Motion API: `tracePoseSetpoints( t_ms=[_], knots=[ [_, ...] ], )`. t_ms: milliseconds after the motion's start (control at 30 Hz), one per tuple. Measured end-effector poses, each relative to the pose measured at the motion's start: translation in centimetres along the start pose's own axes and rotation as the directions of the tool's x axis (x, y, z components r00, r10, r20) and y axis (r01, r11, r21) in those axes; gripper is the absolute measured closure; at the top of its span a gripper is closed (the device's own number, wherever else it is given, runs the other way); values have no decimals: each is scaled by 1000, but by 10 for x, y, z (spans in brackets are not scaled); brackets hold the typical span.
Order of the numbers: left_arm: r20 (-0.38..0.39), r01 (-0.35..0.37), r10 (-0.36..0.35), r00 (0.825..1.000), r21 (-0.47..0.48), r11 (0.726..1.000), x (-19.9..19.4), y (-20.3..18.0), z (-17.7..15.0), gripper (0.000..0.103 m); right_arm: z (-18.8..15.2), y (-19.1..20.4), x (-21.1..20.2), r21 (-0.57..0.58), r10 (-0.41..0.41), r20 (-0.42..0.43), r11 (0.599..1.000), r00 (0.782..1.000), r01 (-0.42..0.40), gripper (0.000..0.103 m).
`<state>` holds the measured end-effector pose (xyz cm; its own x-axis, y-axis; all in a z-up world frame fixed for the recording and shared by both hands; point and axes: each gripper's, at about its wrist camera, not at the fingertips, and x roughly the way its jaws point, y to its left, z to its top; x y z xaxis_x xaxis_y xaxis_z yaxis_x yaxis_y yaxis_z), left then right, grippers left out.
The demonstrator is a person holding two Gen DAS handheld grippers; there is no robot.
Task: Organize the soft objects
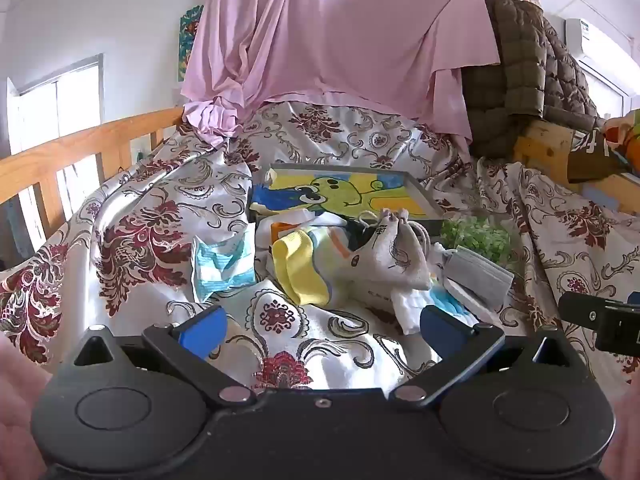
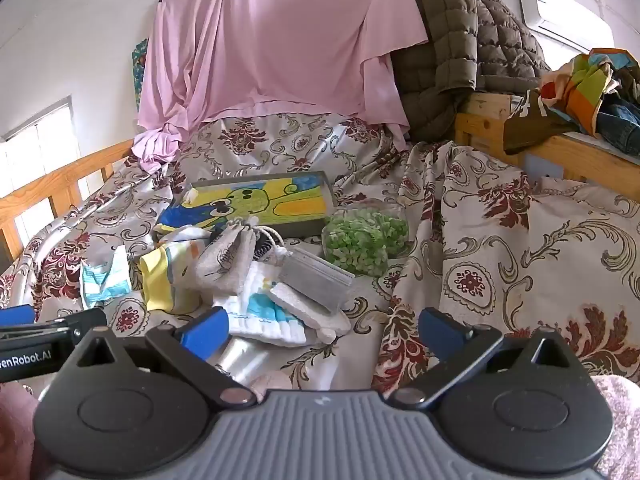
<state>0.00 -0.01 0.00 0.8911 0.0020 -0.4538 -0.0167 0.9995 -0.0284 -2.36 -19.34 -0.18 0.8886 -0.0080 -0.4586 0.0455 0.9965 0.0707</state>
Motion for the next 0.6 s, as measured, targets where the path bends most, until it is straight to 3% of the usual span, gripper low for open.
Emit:
tracePoseSetpoints(
  t_ms=[600],
  knots=[
    [0, 2, -2, 1000, -4, 1000, 0, 0, 0, 1, 0, 0, 0, -2, 0, 5, 1000, 1000, 0, 0]
  ],
)
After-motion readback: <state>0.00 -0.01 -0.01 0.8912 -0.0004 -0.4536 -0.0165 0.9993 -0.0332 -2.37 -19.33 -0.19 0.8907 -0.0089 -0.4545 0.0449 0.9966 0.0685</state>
